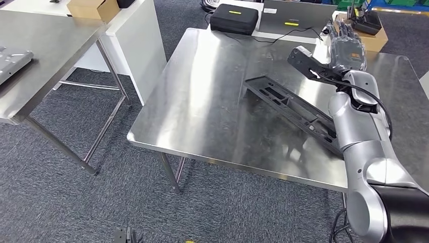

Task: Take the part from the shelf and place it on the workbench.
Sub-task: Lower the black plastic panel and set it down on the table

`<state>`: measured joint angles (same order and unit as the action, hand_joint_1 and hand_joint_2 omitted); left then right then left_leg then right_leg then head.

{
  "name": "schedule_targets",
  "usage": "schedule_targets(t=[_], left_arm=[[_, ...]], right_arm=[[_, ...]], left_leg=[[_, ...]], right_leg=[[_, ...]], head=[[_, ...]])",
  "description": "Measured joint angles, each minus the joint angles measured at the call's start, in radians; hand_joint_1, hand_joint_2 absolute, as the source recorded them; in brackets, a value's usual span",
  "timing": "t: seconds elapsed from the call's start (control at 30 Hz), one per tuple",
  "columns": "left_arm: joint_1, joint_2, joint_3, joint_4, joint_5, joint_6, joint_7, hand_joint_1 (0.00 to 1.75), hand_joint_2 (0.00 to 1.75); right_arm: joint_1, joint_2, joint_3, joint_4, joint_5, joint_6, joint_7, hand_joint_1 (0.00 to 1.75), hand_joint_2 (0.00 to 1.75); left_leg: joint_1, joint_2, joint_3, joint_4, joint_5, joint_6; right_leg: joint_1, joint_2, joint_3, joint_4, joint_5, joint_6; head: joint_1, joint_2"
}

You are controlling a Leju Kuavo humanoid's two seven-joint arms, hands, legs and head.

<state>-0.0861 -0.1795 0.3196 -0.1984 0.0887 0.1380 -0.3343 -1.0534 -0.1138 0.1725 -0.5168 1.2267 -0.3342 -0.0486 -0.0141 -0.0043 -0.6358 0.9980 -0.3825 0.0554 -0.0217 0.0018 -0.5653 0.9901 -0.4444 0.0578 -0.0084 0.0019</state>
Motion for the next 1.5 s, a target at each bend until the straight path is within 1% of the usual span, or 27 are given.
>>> schedule_targets(t=[0.07,0.1,0.2,0.23,0.27,0.3,0.4,0.47,0.53,0.6,0.67,0.73,0.77,0.8,0.87,0.93,1.0,1.07,1.1,1.17,1.23,1.27,1.3,1.33,1.37,1.43,1.5], left_arm=[[0.004,0.000,0.000,0.002,0.002,0.000,0.001,0.00,0.00],[0.006,0.000,0.000,0.002,0.002,0.000,0.001,0.00,0.00],[0.009,0.000,0.000,0.004,0.003,0.000,0.002,0.00,0.00],[0.010,0.001,0.000,0.004,0.004,0.000,0.002,0.00,0.00],[0.011,0.001,0.000,0.004,0.004,0.000,0.002,0.00,0.00],[0.011,0.001,0.000,0.005,0.004,0.000,0.002,0.00,0.00],[0.012,0.001,0.000,0.005,0.004,0.000,0.002,0.00,0.00],[0.012,0.002,0.001,0.005,0.005,0.000,0.002,0.00,0.00],[0.012,0.002,0.001,0.006,0.007,0.000,0.002,0.00,0.00],[0.013,0.002,0.001,0.006,0.009,-0.001,0.001,0.00,0.00],[0.013,0.002,0.002,0.006,0.009,-0.003,0.000,0.00,0.00],[0.013,0.002,0.003,0.007,0.009,-0.005,0.000,0.00,0.00],[0.013,0.002,0.004,0.007,0.009,-0.006,0.000,0.00,0.00],[0.013,0.002,0.005,0.007,0.009,-0.006,0.000,0.00,0.00],[0.013,0.002,0.007,0.007,0.011,-0.008,0.000,0.00,0.00],[0.014,0.001,0.009,0.007,0.013,-0.010,-0.004,0.00,0.00],[0.015,0.000,0.011,0.008,0.014,-0.011,-0.008,0.00,0.00],[0.018,0.000,0.012,0.008,0.015,-0.011,-0.010,0.00,0.00],[0.019,0.000,0.013,0.008,0.015,-0.011,-0.010,0.00,0.00],[0.020,0.001,0.014,0.009,0.016,-0.011,-0.011,0.00,0.00],[0.021,0.003,0.015,0.009,0.020,-0.011,-0.011,0.00,0.00],[0.022,0.004,0.015,0.009,0.022,-0.011,-0.011,0.00,0.00],[0.023,0.004,0.015,0.009,0.023,-0.011,-0.012,0.00,0.00],[0.023,0.005,0.015,0.009,0.023,-0.011,-0.012,0.00,0.00],[0.023,0.005,0.015,0.009,0.024,-0.011,-0.012,0.00,0.00],[0.021,0.006,0.015,0.009,0.024,-0.011,-0.013,0.00,0.00],[0.020,0.006,0.016,0.009,0.024,-0.011,-0.014,0.00,0.00]], right_arm=[[0.006,0.000,0.003,-0.003,-0.001,0.000,-0.002,0.00,0.00],[0.007,0.000,0.005,-0.004,-0.002,0.000,-0.002,0.00,0.00],[0.012,0.001,0.012,-0.005,-0.003,0.000,-0.003,0.00,0.00],[0.015,0.001,0.014,-0.005,-0.003,0.000,-0.003,0.00,0.00],[0.018,0.001,0.015,-0.005,-0.003,0.000,-0.003,0.00,0.00],[0.021,0.001,0.015,-0.005,-0.003,0.000,-0.003,0.00,0.00],[0.022,0.001,0.015,-0.008,-0.005,-0.001,-0.004,0.00,0.00],[0.020,0.001,0.016,-0.010,-0.007,-0.001,-0.005,0.00,0.00],[0.020,0.002,0.019,-0.011,-0.009,-0.002,-0.007,0.00,0.00],[0.021,0.001,0.021,-0.011,-0.011,-0.003,-0.008,0.00,0.00],[0.021,-0.001,0.022,-0.011,-0.016,-0.004,-0.011,0.00,0.00],[0.026,-0.003,0.026,-0.011,-0.025,-0.007,-0.014,0.00,0.00],[0.032,-0.004,0.029,-0.012,-0.031,-0.009,-0.018,0.00,0.00],[0.039,-0.006,0.033,-0.015,-0.037,-0.011,-0.022,0.00,0.00],[0.053,-0.008,0.040,-0.029,-0.051,-0.019,-0.031,0.00,0.00],[0.068,-0.010,0.045,-0.056,-0.067,-0.033,-0.038,0.00,0.00],[0.089,-0.015,0.051,-0.090,-0.082,-0.044,-0.041,0.00,0.00],[0.113,-0.019,0.058,-0.120,-0.092,-0.047,-0.042,0.00,0.00],[0.122,-0.020,0.062,-0.132,-0.094,-0.047,-0.043,0.00,0.00],[0.136,-0.020,0.067,-0.154,-0.100,-0.046,-0.044,0.00,0.00],[0.148,-0.021,0.070,-0.171,-0.108,-0.045,-0.043,0.00,0.00],[0.155,-0.022,0.071,-0.178,-0.113,-0.045,-0.043,0.00,0.00],[0.162,-0.024,0.072,-0.184,-0.117,-0.045,-0.042,0.00,0.00],[0.169,-0.025,0.074,-0.190,-0.120,-0.045,-0.042,0.00,0.00],[0.173,-0.027,0.075,-0.196,-0.121,-0.045,-0.042,0.00,0.00],[0.176,-0.030,0.076,-0.208,-0.122,-0.045,-0.042,0.00,0.00],[0.176,-0.033,0.077,-0.219,-0.123,-0.045,-0.042,0.00,0.00]], left_leg=[[0.004,0.000,-0.008,0.009,-0.007,-0.011],[0.006,0.000,-0.019,0.032,-0.027,-0.018],[0.015,0.001,-0.088,0.209,-0.142,-0.039],[0.017,0.001,-0.109,0.267,-0.169,-0.042],[0.018,0.001,-0.113,0.294,-0.178,-0.044],[0.019,0.001,-0.098,0.283,-0.170,-0.043],[0.016,0.001,0.031,0.090,-0.100,-0.028],[0.010,0.001,0.075,0.015,-0.084,-0.017],[0.005,0.001,0.073,0.008,-0.076,-0.007],[0.006,0.004,0.066,-0.001,-0.059,0.007],[0.008,0.007,0.052,-0.007,-0.042,0.021],[0.005,0.007,0.033,-0.006,-0.028,0.027],[0.004,0.007,0.023,-0.006,-0.021,0.028],[0.003,0.007,0.015,-0.005,-0.014,0.028],[0.001,0.006,0.002,-0.004,-0.003,0.025],[-0.002,0.006,-0.010,0.000,0.008,0.017],[-0.003,0.006,-0.017,0.002,0.019,0.006],[-0.003,0.004,-0.023,0.001,0.027,-0.006],[-0.002,0.002,-0.030,0.011,0.013,-0.013],[0.004,0.001,-0.062,0.089,-0.062,-0.027],[0.014,0.001,-0.103,0.222,-0.147,-0.041],[0.019,0.001,-0.111,0.269,-0.164,-0.046],[0.023,0.001,-0.102,0.284,-0.161,-0.050],[0.026,0.002,-0.073,0.258,-0.143,-0.052],[0.030,0.002,-0.025,0.199,-0.120,-0.054],[0.030,-0.001,0.069,0.064,-0.102,-0.049],[0.023,-0.005,0.100,0.010,-0.105,-0.037]], right_leg=[[-0.003,0.001,-0.007,0.001,0.009,-0.015],[-0.006,0.000,-0.010,0.000,0.013,-0.023],[-0.007,-0.001,-0.026,0.000,0.026,-0.038],[-0.006,-0.001,-0.031,0.000,0.029,-0.040],[-0.005,-0.001,-0.036,0.000,0.033,-0.041],[-0.004,-0.001,-0.041,0.001,0.037,-0.040],[-0.002,-0.001,-0.047,0.001,0.047,-0.030],[0.000,-0.002,-0.049,0.001,0.054,-0.020],[0.000,-0.002,-0.051,-0.002,0.062,-0.007],[0.000,-0.002,-0.067,0.017,0.044,-0.001],[-0.001,-0.002,-0.107,0.111,-0.020,-0.009],[-0.001,-0.002,-0.154,0.251,-0.090,-0.011],[-0.001,-0.002,-0.161,0.291,-0.107,-0.007],[0.000,-0.002,-0.147,0.291,-0.108,-0.001],[0.000,-0.002,-0.062,0.175,-0.079,0.009],[0.005,-0.002,0.027,0.042,-0.051,0.004],[0.012,-0.001,0.052,-0.003,-0.041,-0.007],[0.007,-0.002,0.043,-0.008,-0.028,-0.020],[0.003,-0.003,0.037,-0.011,-0.020,-0.029],[-0.004,-0.005,0.020,-0.016,0.000,-0.043],[-0.005,-0.005,-0.002,-0.014,0.017,-0.046],[-0.005,-0.005,-0.013,-0.013,0.026,-0.045],[-0.006,-0.005,-0.024,-0.012,0.033,-0.042],[-0.008,-0.005,-0.035,-0.011,0.041,-0.038],[-0.010,-0.004,-0.044,-0.009,0.047,-0.032],[-0.011,-0.004,-0.056,-0.007,0.060,-0.019],[-0.010,-0.005,-0.061,-0.008,0.073,-0.003]], head=[[-0.001,0.000],[-0.002,0.000],[-0.007,0.000],[-0.007,0.000],[-0.007,0.000],[-0.007,0.000],[-0.007,0.000],[-0.005,0.000],[-0.005,0.000],[-0.004,0.000],[-0.001,0.000],[0.001,0.000],[0.001,0.000],[0.001,0.000],[0.002,0.000],[0.000,0.000],[0.000,0.000],[0.002,0.000],[0.001,0.000],[-0.003,0.000],[-0.007,0.000],[-0.007,0.000],[-0.008,0.000],[-0.008,0.000],[-0.008,0.000],[-0.009,0.000],[-0.007,0.000]])
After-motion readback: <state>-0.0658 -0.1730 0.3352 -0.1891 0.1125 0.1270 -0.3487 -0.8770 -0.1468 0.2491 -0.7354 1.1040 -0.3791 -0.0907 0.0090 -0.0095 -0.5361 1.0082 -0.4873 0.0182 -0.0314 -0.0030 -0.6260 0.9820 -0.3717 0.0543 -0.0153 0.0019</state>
